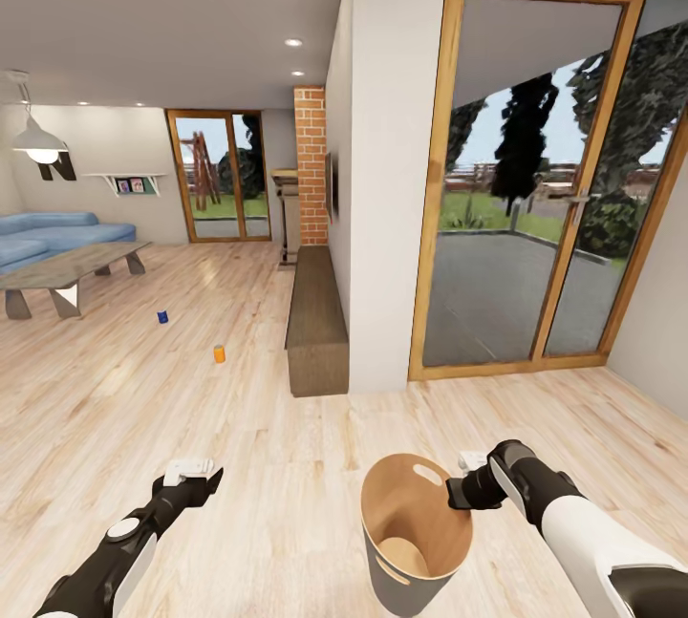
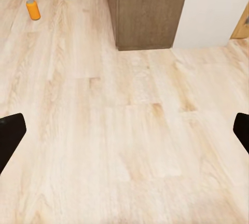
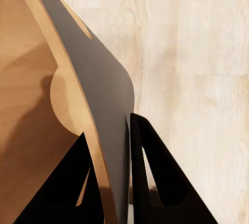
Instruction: Put the three can of soda from the living room inside the tash can in the kitchen.
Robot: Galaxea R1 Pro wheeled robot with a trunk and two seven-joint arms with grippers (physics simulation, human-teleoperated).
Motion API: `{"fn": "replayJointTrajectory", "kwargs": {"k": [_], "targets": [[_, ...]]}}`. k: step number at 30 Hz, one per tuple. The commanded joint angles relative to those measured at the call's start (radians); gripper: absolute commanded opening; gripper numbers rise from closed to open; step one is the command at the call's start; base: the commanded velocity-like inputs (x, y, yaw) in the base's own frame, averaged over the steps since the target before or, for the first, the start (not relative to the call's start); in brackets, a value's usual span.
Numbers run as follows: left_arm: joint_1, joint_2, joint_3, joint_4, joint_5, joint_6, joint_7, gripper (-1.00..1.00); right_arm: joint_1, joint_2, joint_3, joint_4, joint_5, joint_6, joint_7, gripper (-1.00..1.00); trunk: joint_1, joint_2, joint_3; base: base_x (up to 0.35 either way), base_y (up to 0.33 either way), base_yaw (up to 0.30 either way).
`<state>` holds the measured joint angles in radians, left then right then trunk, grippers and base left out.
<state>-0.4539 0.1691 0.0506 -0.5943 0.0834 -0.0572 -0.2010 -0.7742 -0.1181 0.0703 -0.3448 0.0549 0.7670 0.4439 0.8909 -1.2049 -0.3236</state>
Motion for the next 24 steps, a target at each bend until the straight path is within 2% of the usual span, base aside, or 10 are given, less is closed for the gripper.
{"fn": "replayJointTrajectory", "kwargs": {"k": [1, 11, 24], "targets": [[0.000, 0.000, 0.000, 0.000, 0.000, -0.002, 0.000, 1.00, 0.000, 0.000, -0.005, 0.000, -0.020, 0.005, 0.007, -1.00, 0.000, 0.000, 0.000, 0.000, 0.000, 0.000], [0.001, 0.001, -0.001, 0.000, -0.001, -0.047, -0.001, 1.00, -0.001, -0.003, -0.006, 0.000, -0.019, 0.005, 0.008, -1.00, 0.000, 0.000, 0.000, 0.000, 0.009, 0.000], [0.000, 0.001, -0.002, 0.001, -0.002, -0.055, -0.002, 1.00, 0.000, 0.006, -0.004, 0.000, -0.017, 0.007, 0.008, -1.00, 0.000, 0.000, 0.000, 0.000, 0.231, 0.013]]}}
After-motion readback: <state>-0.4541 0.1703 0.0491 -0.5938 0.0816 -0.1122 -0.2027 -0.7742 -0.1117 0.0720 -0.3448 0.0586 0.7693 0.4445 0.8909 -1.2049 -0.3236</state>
